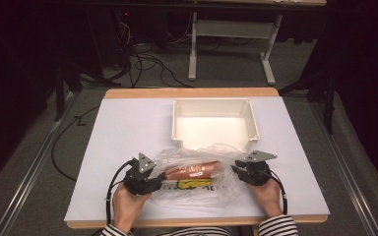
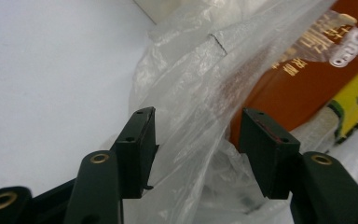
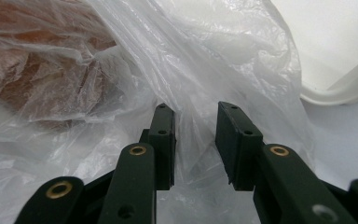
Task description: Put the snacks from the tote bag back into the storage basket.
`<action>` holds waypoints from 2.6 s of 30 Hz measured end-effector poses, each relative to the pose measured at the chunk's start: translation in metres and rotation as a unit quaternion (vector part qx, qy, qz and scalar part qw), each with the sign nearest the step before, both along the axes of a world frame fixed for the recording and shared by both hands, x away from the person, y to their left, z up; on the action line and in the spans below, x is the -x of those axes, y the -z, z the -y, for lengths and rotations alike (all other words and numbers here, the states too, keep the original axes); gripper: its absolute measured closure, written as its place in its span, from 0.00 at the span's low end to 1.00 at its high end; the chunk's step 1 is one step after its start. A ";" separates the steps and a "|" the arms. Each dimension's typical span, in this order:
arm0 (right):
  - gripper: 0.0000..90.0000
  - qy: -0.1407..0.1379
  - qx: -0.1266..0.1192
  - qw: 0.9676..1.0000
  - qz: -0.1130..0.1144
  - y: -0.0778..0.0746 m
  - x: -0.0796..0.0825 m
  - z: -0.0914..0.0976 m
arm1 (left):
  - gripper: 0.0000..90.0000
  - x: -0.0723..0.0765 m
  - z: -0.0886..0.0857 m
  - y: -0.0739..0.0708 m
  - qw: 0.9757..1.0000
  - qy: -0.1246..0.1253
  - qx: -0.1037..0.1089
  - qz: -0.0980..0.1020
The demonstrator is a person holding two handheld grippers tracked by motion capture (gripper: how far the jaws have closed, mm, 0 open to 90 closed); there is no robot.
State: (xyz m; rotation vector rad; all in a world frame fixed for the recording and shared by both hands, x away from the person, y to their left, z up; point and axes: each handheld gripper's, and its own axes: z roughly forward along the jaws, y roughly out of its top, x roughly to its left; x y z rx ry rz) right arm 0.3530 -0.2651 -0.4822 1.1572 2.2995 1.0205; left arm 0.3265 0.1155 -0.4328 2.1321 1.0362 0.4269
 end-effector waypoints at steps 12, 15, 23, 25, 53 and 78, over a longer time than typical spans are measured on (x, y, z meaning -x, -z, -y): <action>0.76 0.001 0.000 1.000 -0.001 0.000 0.000 0.000 | 0.54 0.007 -0.010 0.012 1.000 0.007 0.023 -0.007; 0.76 0.000 -0.002 1.000 -0.002 0.000 0.000 0.000 | 0.52 0.006 -0.012 0.015 1.000 0.004 0.025 -0.004; 0.76 -0.001 -0.005 1.000 -0.004 0.000 -0.001 0.001 | 0.51 0.012 -0.016 0.030 0.999 -0.010 0.035 -0.002; 0.76 -0.002 -0.005 1.000 -0.004 0.000 -0.001 0.001 | 0.52 0.013 -0.016 0.031 0.999 -0.009 0.036 -0.005; 0.58 -0.027 -0.054 0.998 -0.023 -0.023 0.007 0.008 | 0.45 -0.005 -0.017 0.016 0.999 -0.031 0.009 -0.008; 1.00 -0.129 -0.047 0.990 -0.027 -0.047 0.010 -0.036 | 0.81 -0.027 -0.015 0.017 0.999 -0.024 0.047 -0.013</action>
